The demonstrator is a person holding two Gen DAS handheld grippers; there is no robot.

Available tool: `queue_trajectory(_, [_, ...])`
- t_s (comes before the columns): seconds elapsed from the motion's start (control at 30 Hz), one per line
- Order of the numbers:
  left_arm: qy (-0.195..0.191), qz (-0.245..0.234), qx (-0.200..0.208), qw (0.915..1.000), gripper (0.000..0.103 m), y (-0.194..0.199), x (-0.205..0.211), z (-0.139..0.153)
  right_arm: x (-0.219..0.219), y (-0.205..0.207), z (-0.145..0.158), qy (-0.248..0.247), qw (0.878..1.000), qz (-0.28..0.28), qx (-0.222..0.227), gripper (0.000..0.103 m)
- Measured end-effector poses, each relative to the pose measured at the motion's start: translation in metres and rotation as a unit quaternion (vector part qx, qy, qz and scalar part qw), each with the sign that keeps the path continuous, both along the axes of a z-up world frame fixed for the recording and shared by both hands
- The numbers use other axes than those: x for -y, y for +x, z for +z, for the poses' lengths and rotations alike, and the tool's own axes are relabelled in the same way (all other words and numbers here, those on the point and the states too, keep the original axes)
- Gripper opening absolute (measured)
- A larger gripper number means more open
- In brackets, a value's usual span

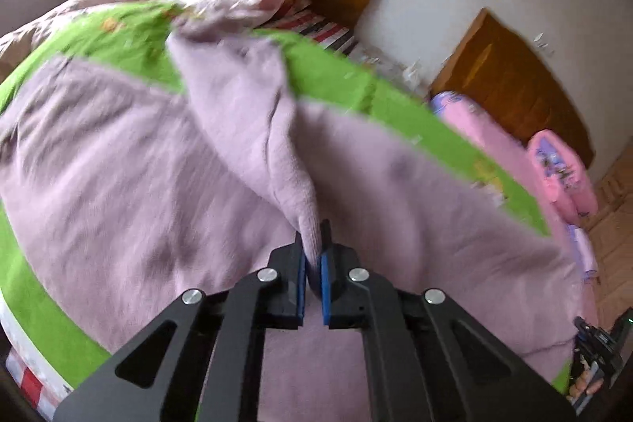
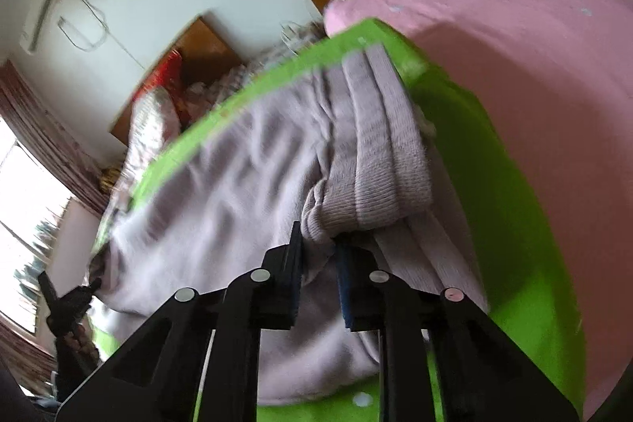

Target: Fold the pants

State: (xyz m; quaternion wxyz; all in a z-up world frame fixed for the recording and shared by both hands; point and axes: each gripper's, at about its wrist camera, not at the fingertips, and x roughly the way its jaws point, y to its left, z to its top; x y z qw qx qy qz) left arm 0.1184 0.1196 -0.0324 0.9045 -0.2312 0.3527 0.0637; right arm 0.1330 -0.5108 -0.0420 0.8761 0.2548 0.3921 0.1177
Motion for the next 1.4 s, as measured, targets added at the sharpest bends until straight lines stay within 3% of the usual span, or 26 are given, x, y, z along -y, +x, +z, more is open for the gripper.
queue_trajectory(0.13, [-0.023,-0.021,0.072,0.9969,0.005,0.0,-0.011,0.057,0.0,0.012,0.048,0.001,0.998,0.02,0.054,0.016])
queue_trajectory(0.2, [-0.011,-0.024,0.093,0.9953,0.005,-0.013,-0.012,0.078,0.002,0.006,0.075,-0.001,0.996,0.026,0.09,0.016])
queue_trajectory(0.27, [0.002,-0.026,0.093,0.9953,0.005,-0.03,-0.01,0.082,0.01,-0.006,0.08,0.003,0.995,0.029,0.098,0.016])
queue_trajectory(0.37, [0.005,-0.026,0.05,0.9984,0.005,-0.052,-0.004,0.05,0.017,-0.021,0.052,0.002,0.998,0.034,0.06,0.016])
queue_trajectory(0.5, [-0.031,-0.008,-0.019,0.9993,0.005,-0.062,0.0,-0.013,0.025,-0.038,-0.025,0.017,0.998,0.01,-0.051,0.015])
queue_trajectory(0.57, [-0.023,-0.002,-0.027,0.9994,0.005,-0.06,0.001,-0.02,0.029,-0.043,-0.028,0.037,0.998,0.004,-0.044,0.014])
queue_trajectory(0.77, [0.007,0.0,0.008,0.9999,0.005,-0.062,0.003,0.02,0.028,-0.048,0.01,0.03,0.999,0.018,0.008,0.014])
queue_trajectory(0.9, [0.006,0.006,-0.036,0.9993,0.005,-0.053,0.002,-0.009,0.032,-0.052,-0.029,0.035,0.998,0.006,-0.046,0.014])
queue_trajectory(0.97, [0.023,-0.003,-0.076,0.9969,0.005,-0.044,0.008,-0.029,0.036,-0.055,-0.034,0.046,0.998,0.004,-0.041,0.014])
queue_trajectory(1.0, [0.029,-0.002,-0.07,0.9972,0.006,-0.046,0.01,-0.029,0.035,-0.054,-0.029,0.036,0.998,0.006,-0.042,0.014])
queue_trajectory(1.07, [0.021,-0.003,-0.063,0.9978,0.011,-0.048,0.008,-0.026,0.032,-0.053,-0.023,0.024,0.999,0.016,-0.041,0.029])
queue_trajectory(1.1, [0.006,-0.01,-0.045,0.9989,0.031,-0.051,0.006,-0.021,0.031,-0.055,-0.021,0.023,0.999,0.022,-0.042,0.041])
queue_trajectory(1.13, [-0.008,-0.015,-0.031,0.9994,0.061,-0.056,0.005,-0.019,0.031,-0.055,-0.018,0.028,0.998,0.026,-0.04,0.056])
queue_trajectory(1.17, [-0.02,-0.017,-0.017,0.9995,0.07,-0.059,0.006,-0.015,0.03,-0.059,-0.016,0.045,0.998,0.029,-0.033,0.058])
queue_trajectory(1.27, [-0.047,-0.031,0.001,0.9984,0.071,-0.062,0.018,-0.012,0.022,-0.065,-0.014,0.076,0.996,0.034,-0.023,0.06])
queue_trajectory(1.4, [-0.059,-0.028,-0.008,0.9978,0.07,-0.055,0.026,-0.024,-0.002,-0.069,-0.022,0.102,0.993,0.058,-0.032,0.054])
